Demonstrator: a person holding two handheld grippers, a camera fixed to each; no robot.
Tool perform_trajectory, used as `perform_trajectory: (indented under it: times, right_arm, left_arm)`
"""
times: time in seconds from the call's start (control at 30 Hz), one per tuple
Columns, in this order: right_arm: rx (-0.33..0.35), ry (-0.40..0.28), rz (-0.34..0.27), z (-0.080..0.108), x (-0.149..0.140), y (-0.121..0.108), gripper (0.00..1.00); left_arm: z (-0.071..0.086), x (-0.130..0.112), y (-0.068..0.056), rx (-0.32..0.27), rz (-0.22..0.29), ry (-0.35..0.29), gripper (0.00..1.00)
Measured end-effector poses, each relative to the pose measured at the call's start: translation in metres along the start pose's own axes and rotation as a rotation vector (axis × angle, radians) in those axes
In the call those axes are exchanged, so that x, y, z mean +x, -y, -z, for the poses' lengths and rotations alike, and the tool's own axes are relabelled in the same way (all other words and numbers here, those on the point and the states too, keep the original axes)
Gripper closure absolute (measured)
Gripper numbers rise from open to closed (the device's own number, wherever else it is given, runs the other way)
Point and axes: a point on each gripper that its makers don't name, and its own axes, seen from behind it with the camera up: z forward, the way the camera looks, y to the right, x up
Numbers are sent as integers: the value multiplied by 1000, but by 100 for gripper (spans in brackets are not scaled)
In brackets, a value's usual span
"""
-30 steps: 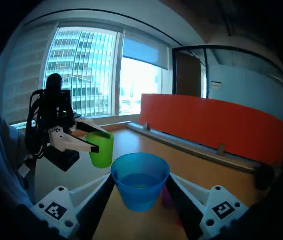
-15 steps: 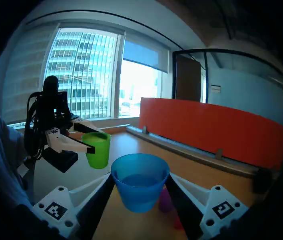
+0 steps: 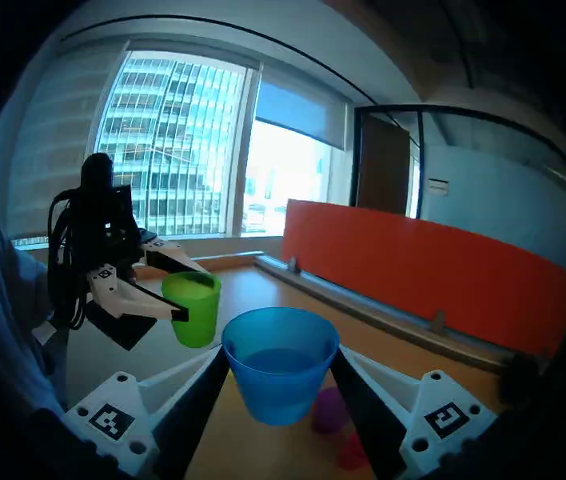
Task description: Pour water
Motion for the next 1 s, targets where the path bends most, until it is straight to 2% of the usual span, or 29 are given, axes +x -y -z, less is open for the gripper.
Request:
perform_trajectory:
  times: [0.3, 0.5, 0.8, 1.0]
  right_arm:
    - [10, -13, 38, -4, 18, -1, 10]
    - [8, -31, 86, -6, 33, -5, 10]
    - [-10, -56, 202, -10, 58, -17, 10]
    - [-31, -73, 310, -15, 78, -21, 10]
  left_arm:
    - [1, -1, -6, -11, 3, 1, 10]
    - [2, -4, -8, -19, 10, 6, 10]
    - [3, -8, -15, -31, 14, 11, 10]
    - [2, -8, -19, -39, 21, 7, 11]
